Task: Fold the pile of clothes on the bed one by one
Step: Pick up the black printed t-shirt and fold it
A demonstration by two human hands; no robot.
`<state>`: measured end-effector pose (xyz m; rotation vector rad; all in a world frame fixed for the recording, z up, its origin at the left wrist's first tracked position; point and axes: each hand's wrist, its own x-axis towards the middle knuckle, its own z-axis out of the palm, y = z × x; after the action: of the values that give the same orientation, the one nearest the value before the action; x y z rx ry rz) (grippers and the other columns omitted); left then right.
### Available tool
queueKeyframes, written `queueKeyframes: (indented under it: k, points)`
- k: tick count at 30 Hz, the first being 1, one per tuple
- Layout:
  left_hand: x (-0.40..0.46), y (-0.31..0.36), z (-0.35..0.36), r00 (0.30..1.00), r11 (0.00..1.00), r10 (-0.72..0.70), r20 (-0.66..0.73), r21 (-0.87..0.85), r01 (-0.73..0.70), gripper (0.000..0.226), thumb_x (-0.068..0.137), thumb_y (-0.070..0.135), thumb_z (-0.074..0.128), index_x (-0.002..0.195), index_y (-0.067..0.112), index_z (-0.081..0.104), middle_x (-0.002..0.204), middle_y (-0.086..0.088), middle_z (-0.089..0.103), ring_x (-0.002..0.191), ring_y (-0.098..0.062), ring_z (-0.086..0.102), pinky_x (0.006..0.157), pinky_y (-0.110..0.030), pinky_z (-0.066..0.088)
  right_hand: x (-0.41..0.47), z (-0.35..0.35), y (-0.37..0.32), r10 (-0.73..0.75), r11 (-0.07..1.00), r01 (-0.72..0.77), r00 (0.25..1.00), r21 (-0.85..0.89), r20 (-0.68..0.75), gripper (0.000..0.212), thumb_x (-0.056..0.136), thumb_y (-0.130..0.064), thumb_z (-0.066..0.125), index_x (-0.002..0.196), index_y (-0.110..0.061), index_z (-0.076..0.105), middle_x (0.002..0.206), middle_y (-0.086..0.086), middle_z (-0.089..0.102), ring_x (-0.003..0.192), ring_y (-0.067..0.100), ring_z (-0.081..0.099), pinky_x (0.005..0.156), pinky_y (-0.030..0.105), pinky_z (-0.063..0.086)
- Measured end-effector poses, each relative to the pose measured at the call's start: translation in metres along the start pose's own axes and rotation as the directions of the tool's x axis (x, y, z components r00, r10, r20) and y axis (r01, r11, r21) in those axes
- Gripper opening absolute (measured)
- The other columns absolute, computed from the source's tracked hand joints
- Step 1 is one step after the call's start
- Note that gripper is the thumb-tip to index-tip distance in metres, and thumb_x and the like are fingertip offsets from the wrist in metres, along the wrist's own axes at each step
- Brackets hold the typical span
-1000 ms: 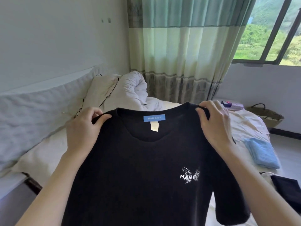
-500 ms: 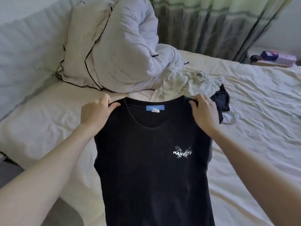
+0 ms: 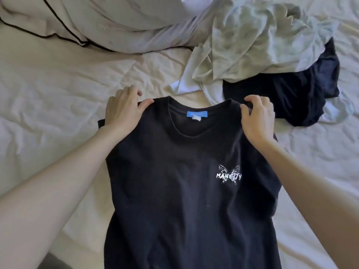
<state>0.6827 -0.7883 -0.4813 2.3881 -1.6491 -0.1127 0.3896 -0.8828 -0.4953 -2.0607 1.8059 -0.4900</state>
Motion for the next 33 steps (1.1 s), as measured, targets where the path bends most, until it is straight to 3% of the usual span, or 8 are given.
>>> queueKeyframes:
  k: [3, 8, 12, 15, 20, 26, 30, 33]
  points:
    - [-0.025, -0.03, 0.021, 0.993, 0.996, -0.085, 0.086, -0.033, 0.088, 0.042, 0.099, 0.028, 0.042, 0.135, 0.007, 0.041, 0.135, -0.017, 0.047, 0.121, -0.037, 0.042, 0.097, -0.048, 0.034, -0.032, 0.029, -0.001, -0.089, 0.996, 0.09, 0.996, -0.025, 0.032, 0.041, 0.096, -0.018, 0.05, 0.134, -0.003, 0.048, 0.141, 0.016, 0.043, 0.136, 0.032, 0.032, 0.114, 0.044, 0.021]
    - [-0.087, -0.098, 0.038, 0.911, 0.894, -0.33, 0.249, -0.227, 0.386, 0.041, 0.096, 0.002, 0.032, 0.136, 0.005, 0.041, 0.137, -0.018, 0.045, 0.126, -0.035, 0.041, 0.104, -0.047, 0.036, -0.139, 0.085, -0.029, -0.254, 0.963, 0.269, 0.937, -0.031, 0.242, 0.046, 0.094, -0.025, 0.055, 0.137, -0.008, 0.048, 0.147, 0.015, 0.039, 0.14, 0.033, 0.029, 0.114, 0.055, 0.016]
    - [-0.111, -0.124, 0.042, 0.681, 0.431, -0.608, 0.408, -0.55, 0.715, 0.04, 0.1, 0.0, 0.034, 0.138, 0.003, 0.041, 0.128, -0.014, 0.049, 0.107, -0.025, 0.053, 0.087, -0.039, 0.051, -0.201, 0.126, -0.054, -0.335, 0.911, 0.403, 0.846, -0.086, 0.415, 0.057, 0.09, -0.037, 0.059, 0.14, -0.015, 0.045, 0.148, 0.013, 0.038, 0.138, 0.033, 0.033, 0.11, 0.059, 0.023]
    - [-0.106, -0.119, 0.038, 0.682, 0.209, -0.529, 0.505, -0.702, 0.681, 0.038, 0.101, 0.015, 0.041, 0.139, 0.007, 0.043, 0.12, -0.007, 0.052, 0.088, -0.018, 0.056, 0.078, -0.031, 0.052, -0.206, 0.139, -0.046, -0.241, 0.916, 0.362, 0.842, -0.175, 0.482, 0.061, 0.094, -0.044, 0.049, 0.147, -0.018, 0.033, 0.154, 0.009, 0.027, 0.143, 0.03, 0.023, 0.114, 0.055, 0.016]
    - [-0.08, -0.142, 0.038, 0.839, 0.467, -0.195, 0.508, -0.704, 0.535, 0.043, 0.1, 0.01, 0.043, 0.142, 0.015, 0.038, 0.136, 0.0, 0.051, 0.119, -0.014, 0.051, 0.092, -0.026, 0.045, -0.216, 0.162, -0.047, -0.166, 0.879, 0.381, 0.808, -0.287, 0.565, 0.063, 0.095, -0.052, 0.021, 0.151, -0.023, 0.013, 0.159, 0.005, 0.011, 0.147, 0.024, 0.008, 0.116, 0.049, 0.002]
    - [-0.047, -0.132, 0.033, 0.887, 0.549, -0.045, 0.46, -0.73, 0.407, 0.008, 0.09, 0.015, 0.061, 0.091, 0.023, 0.061, 0.085, 0.014, 0.064, 0.08, 0.005, 0.059, 0.074, -0.009, 0.045, -0.216, 0.165, -0.039, -0.154, 0.855, 0.385, 0.827, -0.346, 0.541, 0.063, 0.094, -0.052, 0.012, 0.15, -0.023, 0.012, 0.158, 0.004, 0.01, 0.146, 0.023, 0.006, 0.117, 0.049, 0.003]
    - [-0.037, -0.13, 0.021, 0.961, 0.578, 0.016, 0.277, -0.786, 0.217, 0.014, 0.089, 0.024, 0.06, 0.077, 0.024, 0.053, 0.074, 0.008, 0.054, 0.072, -0.006, 0.05, 0.065, -0.018, 0.04, -0.218, 0.17, -0.041, -0.156, 0.86, 0.367, 0.851, -0.355, 0.501, 0.061, 0.095, -0.048, 0.021, 0.148, -0.019, 0.024, 0.156, 0.008, 0.023, 0.144, 0.026, 0.019, 0.116, 0.052, 0.012]
    - [-0.03, -0.131, 0.018, 0.98, 0.741, 0.057, 0.192, -0.666, 0.088, 0.022, 0.086, 0.039, 0.061, 0.074, 0.025, 0.047, 0.065, 0.012, 0.051, 0.064, -0.005, 0.048, 0.06, -0.02, 0.038, -0.217, 0.171, -0.041, -0.164, 0.86, 0.366, 0.859, -0.356, 0.486, 0.061, 0.095, -0.047, 0.024, 0.147, -0.017, 0.03, 0.154, 0.01, 0.028, 0.143, 0.028, 0.024, 0.115, 0.052, 0.014]
